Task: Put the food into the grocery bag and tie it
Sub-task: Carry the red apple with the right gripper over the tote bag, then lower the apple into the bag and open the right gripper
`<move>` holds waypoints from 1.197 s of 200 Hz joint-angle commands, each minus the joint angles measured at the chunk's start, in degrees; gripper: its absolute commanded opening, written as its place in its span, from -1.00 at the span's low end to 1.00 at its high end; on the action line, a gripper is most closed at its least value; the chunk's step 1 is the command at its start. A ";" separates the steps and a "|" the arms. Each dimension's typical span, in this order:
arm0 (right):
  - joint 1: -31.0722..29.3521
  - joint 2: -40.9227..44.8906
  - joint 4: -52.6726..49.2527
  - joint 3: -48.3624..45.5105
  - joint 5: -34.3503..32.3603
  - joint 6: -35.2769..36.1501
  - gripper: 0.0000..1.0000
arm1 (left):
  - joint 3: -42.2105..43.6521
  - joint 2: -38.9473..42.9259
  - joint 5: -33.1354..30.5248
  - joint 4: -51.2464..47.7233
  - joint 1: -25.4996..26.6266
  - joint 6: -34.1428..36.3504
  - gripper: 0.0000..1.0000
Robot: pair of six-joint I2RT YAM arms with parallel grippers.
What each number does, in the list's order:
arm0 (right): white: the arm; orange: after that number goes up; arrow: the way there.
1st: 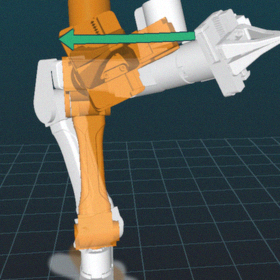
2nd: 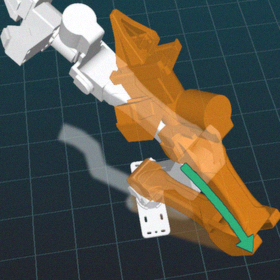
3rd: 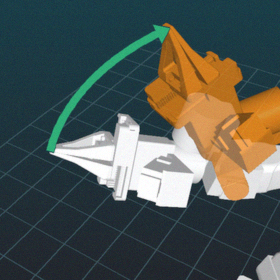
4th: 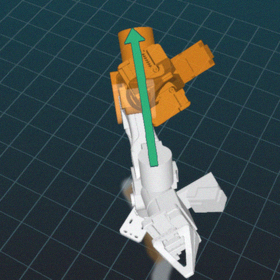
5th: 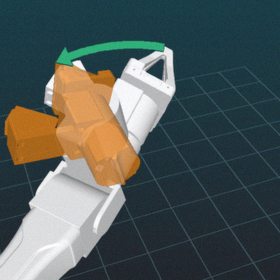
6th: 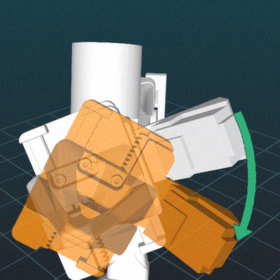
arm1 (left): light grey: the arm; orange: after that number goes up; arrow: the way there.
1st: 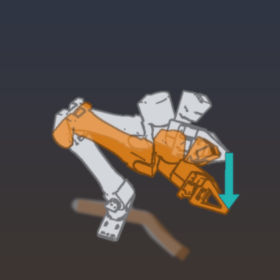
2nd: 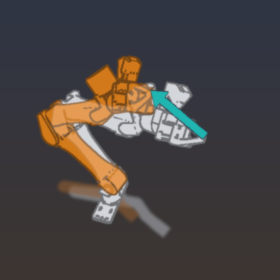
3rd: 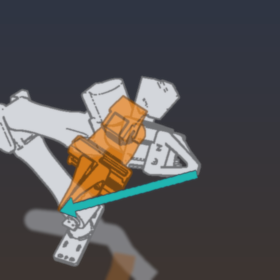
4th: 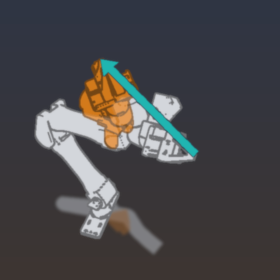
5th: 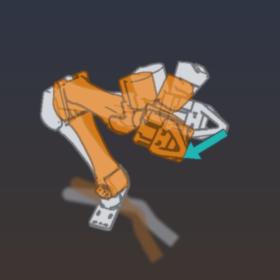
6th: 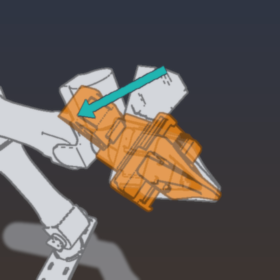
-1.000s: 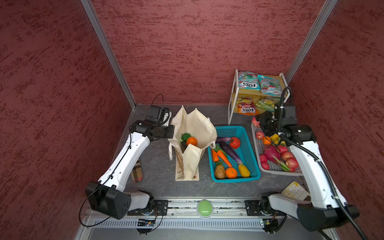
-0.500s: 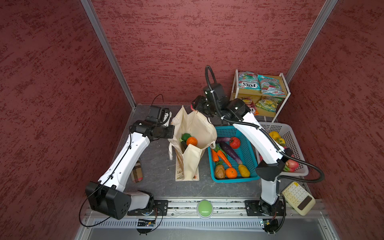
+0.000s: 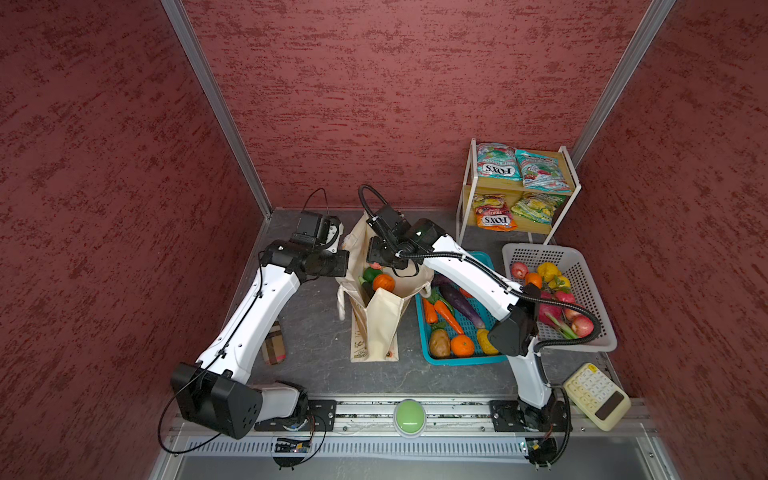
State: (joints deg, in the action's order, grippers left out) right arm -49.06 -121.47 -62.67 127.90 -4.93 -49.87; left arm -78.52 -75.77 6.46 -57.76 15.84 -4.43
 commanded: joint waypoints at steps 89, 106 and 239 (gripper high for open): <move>-0.33 1.52 5.14 -6.79 3.40 -0.47 0.31 | 0.21 0.36 1.41 -0.12 0.49 0.40 -1.00; -0.34 1.17 5.41 -7.29 3.60 -0.32 0.33 | 0.36 0.62 1.54 -0.04 0.50 0.42 -1.00; -0.34 0.38 3.21 -3.24 2.68 0.69 0.98 | 0.83 1.06 1.96 0.38 0.47 0.44 -1.00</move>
State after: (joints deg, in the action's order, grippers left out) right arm -49.08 -121.49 -58.41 121.25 -1.54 -49.93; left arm -78.52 -75.57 7.29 -57.43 15.97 -4.43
